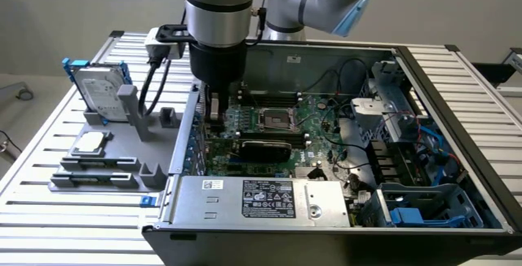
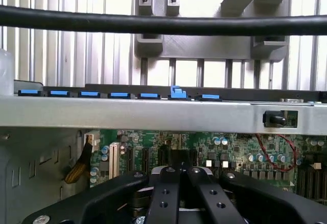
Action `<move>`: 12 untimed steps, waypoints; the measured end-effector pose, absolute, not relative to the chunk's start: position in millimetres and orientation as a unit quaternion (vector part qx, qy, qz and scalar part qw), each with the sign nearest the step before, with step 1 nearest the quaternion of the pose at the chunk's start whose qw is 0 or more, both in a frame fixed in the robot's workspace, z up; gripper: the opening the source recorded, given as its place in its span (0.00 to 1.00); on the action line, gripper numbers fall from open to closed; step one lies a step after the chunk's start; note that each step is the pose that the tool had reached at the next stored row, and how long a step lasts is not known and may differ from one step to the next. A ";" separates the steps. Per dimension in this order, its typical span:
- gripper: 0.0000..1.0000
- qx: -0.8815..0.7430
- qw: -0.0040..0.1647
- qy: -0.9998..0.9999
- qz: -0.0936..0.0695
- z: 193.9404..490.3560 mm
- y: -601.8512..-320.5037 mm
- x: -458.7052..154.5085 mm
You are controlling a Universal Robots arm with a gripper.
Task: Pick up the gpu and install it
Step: 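Press down on the gpu until it lock into place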
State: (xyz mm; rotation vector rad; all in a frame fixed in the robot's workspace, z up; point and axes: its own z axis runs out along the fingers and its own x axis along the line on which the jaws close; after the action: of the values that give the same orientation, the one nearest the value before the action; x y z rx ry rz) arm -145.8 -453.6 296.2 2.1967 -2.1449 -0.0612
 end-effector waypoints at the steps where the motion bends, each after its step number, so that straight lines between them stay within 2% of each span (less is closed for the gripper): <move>1: 0.11 0.715 0.036 -0.698 -0.020 296.5 -453.6 -146.6; 12: 0.11 0.715 0.043 -0.698 -0.025 300.2 -453.6 -151.8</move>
State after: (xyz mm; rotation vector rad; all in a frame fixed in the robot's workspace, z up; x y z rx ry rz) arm -151.8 -453.6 300.2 2.1857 -2.1340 -0.0761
